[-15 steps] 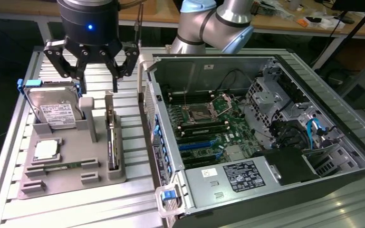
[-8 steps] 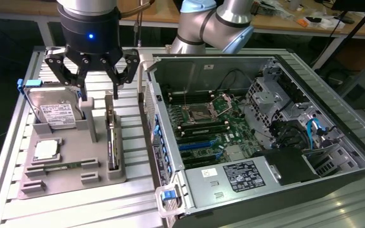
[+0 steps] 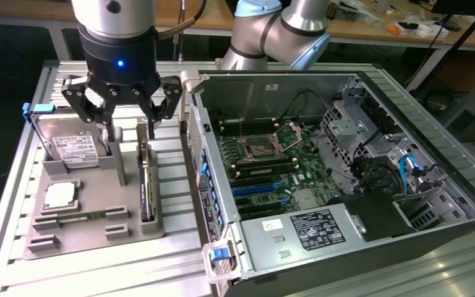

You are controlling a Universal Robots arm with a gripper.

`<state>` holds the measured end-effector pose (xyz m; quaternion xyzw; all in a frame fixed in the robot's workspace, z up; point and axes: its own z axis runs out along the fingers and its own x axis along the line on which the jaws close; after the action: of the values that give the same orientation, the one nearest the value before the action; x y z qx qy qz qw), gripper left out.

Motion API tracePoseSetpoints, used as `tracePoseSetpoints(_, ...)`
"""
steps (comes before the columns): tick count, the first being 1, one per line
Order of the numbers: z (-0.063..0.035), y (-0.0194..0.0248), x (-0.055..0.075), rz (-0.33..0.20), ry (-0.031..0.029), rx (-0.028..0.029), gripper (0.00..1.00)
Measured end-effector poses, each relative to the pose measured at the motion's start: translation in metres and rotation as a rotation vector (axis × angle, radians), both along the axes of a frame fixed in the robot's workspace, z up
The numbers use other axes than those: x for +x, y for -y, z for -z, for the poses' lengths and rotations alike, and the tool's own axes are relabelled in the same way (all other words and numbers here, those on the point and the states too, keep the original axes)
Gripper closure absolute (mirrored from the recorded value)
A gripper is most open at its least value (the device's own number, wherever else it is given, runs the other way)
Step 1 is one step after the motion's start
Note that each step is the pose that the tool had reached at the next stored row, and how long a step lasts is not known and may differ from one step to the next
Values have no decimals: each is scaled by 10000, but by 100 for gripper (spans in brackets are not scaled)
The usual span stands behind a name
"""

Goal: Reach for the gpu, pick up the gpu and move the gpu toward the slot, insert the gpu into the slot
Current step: 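Pick up the gpu and move the gpu toward the slot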

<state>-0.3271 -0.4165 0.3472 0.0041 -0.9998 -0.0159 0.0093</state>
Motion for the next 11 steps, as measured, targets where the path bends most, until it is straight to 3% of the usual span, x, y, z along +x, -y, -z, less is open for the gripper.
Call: tracePoseSetpoints(11, 184, 70, 0, 1, 17, -4, 40)
